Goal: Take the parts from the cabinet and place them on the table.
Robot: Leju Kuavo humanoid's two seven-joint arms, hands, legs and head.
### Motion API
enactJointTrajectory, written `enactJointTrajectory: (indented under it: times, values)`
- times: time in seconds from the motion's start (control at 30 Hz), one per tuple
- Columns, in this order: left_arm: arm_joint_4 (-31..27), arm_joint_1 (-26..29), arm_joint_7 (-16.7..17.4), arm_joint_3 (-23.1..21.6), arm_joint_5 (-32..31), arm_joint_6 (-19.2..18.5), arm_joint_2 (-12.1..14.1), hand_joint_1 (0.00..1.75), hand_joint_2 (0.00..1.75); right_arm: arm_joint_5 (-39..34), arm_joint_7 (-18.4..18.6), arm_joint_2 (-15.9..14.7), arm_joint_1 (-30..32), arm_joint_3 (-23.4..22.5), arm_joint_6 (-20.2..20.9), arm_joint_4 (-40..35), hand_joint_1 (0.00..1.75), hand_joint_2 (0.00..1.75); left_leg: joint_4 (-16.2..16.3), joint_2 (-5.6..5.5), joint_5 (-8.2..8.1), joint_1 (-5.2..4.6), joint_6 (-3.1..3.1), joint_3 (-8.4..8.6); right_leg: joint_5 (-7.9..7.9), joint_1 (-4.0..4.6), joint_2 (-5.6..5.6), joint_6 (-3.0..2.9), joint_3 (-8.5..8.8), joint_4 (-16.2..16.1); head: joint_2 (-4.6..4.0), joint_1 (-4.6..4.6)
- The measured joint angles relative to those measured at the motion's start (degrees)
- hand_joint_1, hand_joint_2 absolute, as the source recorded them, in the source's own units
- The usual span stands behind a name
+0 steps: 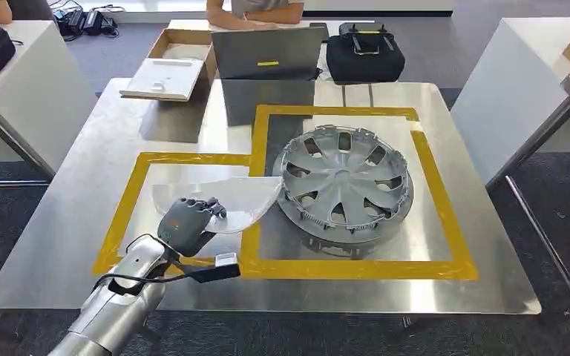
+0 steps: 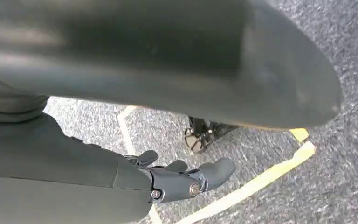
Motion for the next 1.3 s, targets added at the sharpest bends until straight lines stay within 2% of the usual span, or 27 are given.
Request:
enactJointTrajectory:
  times: [0.23, 0.4, 0.7, 0.97, 1.0, 1.23, 1.27, 1.3]
  values:
    - [13.79, -4.52, 0.48, 0.68, -1.2, 3.32, -1.33, 1.75, 1.75, 0.04, -0.04, 0.11, 0.02, -0.02, 0.0, 0.0, 0.0, 0.0, 0.0, 0.01, -0.01, 0.0, -0.01, 0.0, -0.01, 0.01, 0.0, 0.0, -0.01, 0.0, 0.0, 0.0]
    - [19.58, -6.72, 1.11, 1.6, -1.7, 4.68, -1.73, 1.75, 1.75, 0.09, -0.09, 0.11, 0.02, -0.02, 0.02, 0.0, 0.0, 0.0, -0.01, -0.01, -0.01, 0.01, -0.01, 0.01, -0.01, 0.01, -0.01, 0.0, 0.02, 0.0, 0.0, 0.0]
    - [21.96, -7.66, 0.72, 3.19, -1.59, 5.11, -2.16, 1.75, 1.75, 0.66, -0.09, 0.11, 0.03, -0.02, 0.02, 0.0, 0.0, 0.0, -0.02, 0.01, 0.0, 0.01, -0.01, 0.07, 0.0, 0.01, 0.0, 0.0, 0.05, 0.0, 0.0, 0.0]
    - [22.02, -7.65, -1.16, 5.44, 0.66, 4.7, -2.51, 1.75, 1.75, 0.96, 0.09, 0.11, 0.02, -0.02, 0.0, 0.0, 0.0, 0.0, -0.02, 0.0, 0.0, 0.01, -0.02, 0.08, 0.0, 0.01, 0.0, -0.01, 0.05, 0.03, 0.0, 0.0]
    - [22.02, -7.65, -0.94, 5.7, 0.62, 4.7, -2.56, 0.0, 1.75, 0.96, 0.11, 0.11, 0.01, -0.02, 0.0, 0.0, 0.0, 0.0, -0.02, 0.0, 0.0, 0.01, -0.02, 0.07, 0.0, 0.01, 0.0, -0.01, 0.05, 0.03, 0.0, 0.0]
    - [21.61, -7.55, 1.53, 7.17, -0.74, 4.5, -2.73, 0.0, 1.75, 0.96, 0.11, 0.11, 0.0, -0.02, 0.02, 0.0, 0.0, 0.0, -0.02, 0.0, 0.0, 0.0, -0.02, 0.07, -0.01, 0.0, 0.0, -0.01, 0.06, 0.03, 0.0, 0.0]
    - [21.46, -7.55, 1.51, 7.26, -0.74, 4.46, -2.78, 0.0, 0.0, 0.96, 0.17, 0.11, 0.0, -0.02, 0.02, 0.0, 0.0, 0.0, -0.02, 0.0, 0.0, 0.0, -0.02, 0.07, -0.01, 0.0, -0.01, -0.01, 0.06, 0.03, 0.0, 0.0]
    - [21.26, -7.55, 1.46, 7.45, -0.72, 4.41, -2.8, 0.0, 0.0, 0.96, 0.17, 0.11, 0.0, -0.02, 0.02, 0.0, 0.0, 0.0, -0.02, 0.0, 0.0, 0.0, -0.02, 0.07, -0.01, 0.0, -0.01, -0.01, 0.06, 0.03, 0.0, 0.0]
